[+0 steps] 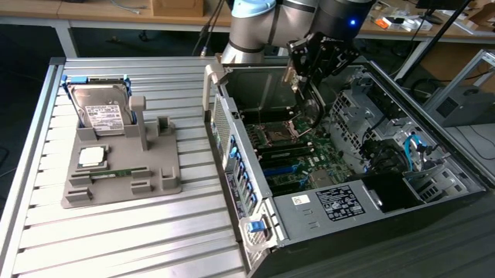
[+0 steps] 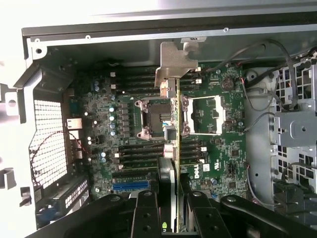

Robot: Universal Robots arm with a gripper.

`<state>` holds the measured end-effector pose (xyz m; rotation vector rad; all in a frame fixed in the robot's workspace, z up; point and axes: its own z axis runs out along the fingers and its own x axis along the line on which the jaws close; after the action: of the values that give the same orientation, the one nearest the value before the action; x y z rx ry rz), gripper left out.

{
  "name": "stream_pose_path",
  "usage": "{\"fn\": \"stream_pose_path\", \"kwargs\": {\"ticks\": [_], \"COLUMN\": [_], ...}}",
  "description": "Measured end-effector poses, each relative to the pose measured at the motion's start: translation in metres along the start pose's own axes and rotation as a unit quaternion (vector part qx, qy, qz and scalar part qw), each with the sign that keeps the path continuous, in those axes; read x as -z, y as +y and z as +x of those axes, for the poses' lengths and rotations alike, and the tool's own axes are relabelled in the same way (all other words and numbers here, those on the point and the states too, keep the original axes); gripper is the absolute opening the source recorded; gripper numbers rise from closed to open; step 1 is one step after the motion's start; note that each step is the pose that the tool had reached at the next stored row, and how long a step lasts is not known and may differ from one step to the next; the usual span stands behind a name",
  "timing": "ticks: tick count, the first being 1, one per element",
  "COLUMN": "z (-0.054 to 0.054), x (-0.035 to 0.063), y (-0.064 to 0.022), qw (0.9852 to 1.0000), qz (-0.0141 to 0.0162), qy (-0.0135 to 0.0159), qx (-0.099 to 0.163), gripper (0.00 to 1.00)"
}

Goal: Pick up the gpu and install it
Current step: 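Pick up the gpu and move the gpu toward the slot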

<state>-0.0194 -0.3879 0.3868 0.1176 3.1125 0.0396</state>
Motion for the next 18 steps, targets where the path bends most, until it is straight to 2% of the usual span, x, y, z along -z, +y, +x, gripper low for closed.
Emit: {"fn": "stream_pose_path", "kwargs": {"ticks": [18], "z": [-0.0056], "x": [-0.0035], "y": [0.0003], "qw": [1.0], "qz": [0.0], "qy": [0.0], "qx": [0.0], "gripper": [0.27]}}
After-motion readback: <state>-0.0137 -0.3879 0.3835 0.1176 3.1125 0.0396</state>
